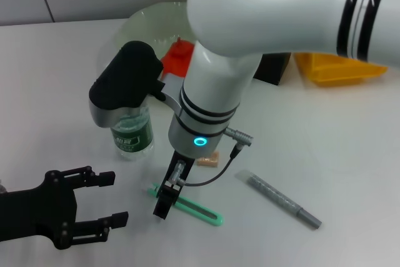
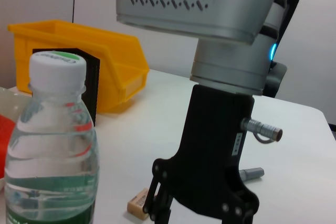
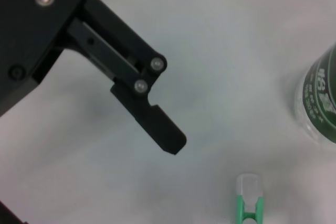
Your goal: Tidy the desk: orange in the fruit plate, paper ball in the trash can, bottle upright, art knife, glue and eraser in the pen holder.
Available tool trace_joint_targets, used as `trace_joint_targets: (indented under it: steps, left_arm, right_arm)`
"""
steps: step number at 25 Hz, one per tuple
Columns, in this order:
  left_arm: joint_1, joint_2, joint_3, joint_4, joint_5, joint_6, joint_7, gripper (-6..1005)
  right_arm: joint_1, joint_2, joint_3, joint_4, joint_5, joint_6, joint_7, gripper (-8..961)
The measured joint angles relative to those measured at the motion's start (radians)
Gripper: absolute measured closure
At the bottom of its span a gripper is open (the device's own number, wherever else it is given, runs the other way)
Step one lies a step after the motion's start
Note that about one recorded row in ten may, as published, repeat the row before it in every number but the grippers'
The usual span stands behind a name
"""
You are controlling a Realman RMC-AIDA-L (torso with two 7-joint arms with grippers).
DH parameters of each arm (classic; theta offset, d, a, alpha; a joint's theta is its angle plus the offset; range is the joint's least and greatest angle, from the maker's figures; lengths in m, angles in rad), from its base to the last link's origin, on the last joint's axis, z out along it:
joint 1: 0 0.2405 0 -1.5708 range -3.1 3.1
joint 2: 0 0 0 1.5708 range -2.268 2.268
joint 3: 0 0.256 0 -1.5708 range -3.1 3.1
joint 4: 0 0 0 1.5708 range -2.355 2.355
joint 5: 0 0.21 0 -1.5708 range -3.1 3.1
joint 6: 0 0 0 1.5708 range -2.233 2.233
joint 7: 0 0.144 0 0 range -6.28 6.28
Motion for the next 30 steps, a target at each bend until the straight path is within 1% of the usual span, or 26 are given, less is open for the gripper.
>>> trace_joint_targets:
  steps: [4,13,19,27,30]
  left_arm:
    - [-0.007,-0.001,0.001,-0.006,0.000,-0.006,0.000,242]
    - [-0.012,-0.003,0.004,-0.007,0.000,-0.021,0.000,242]
    - [-0.018,-0.004,0.005,-0.008,0.000,-0.030,0.000,243]
    - [-0.022,-0.007,0.004,-0.008,0.000,-0.034,-0.003,243]
    - [-0.022,-0.010,0.005,-0.008,0.000,-0.038,-0.003,242]
  right_arm:
    - [-0.021,0.000,-0.004,-0.008,0.001,0.031,-0.004,201]
    - [-0.022,0.000,-0.009,-0.008,0.002,0.028,-0.006,201]
    - [-0.012,0.000,-0.030,-0.015,0.002,0.019,-0.001,202]
    - [-0.011,0.000,-0.032,-0.015,0.001,0.018,-0.001,313]
    - [-0.011,0.000,-0.032,-0.013,0.001,0.020,-0.001,455]
